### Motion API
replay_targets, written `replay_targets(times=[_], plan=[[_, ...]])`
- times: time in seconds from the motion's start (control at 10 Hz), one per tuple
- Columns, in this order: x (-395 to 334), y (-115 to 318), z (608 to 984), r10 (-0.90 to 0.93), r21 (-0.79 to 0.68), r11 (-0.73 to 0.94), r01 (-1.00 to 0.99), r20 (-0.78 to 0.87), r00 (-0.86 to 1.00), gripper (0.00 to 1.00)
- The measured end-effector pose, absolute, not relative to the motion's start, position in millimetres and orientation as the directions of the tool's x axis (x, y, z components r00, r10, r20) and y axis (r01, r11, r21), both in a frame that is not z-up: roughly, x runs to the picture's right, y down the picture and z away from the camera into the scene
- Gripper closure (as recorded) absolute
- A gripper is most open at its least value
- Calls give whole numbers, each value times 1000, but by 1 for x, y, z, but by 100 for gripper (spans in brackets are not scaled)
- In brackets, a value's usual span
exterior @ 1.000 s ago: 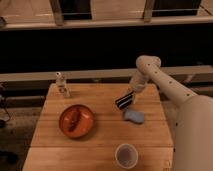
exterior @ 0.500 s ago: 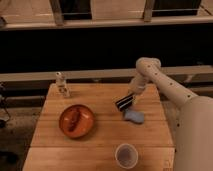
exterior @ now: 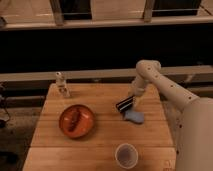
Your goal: Place the eraser on the white sponge
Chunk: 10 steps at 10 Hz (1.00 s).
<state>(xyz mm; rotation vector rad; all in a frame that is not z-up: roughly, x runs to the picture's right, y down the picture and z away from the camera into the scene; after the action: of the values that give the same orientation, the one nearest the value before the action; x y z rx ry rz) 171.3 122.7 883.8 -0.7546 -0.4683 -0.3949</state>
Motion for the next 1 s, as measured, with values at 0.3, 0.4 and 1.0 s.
replay_targets(times=[0.3, 0.4, 1.0], plan=[[182, 119, 874, -169, -539, 675, 504, 552, 817, 100], [186, 120, 870, -167, -534, 678, 505, 557, 814, 100], [196, 140, 846, -181, -516, 665, 540, 590, 787, 87]])
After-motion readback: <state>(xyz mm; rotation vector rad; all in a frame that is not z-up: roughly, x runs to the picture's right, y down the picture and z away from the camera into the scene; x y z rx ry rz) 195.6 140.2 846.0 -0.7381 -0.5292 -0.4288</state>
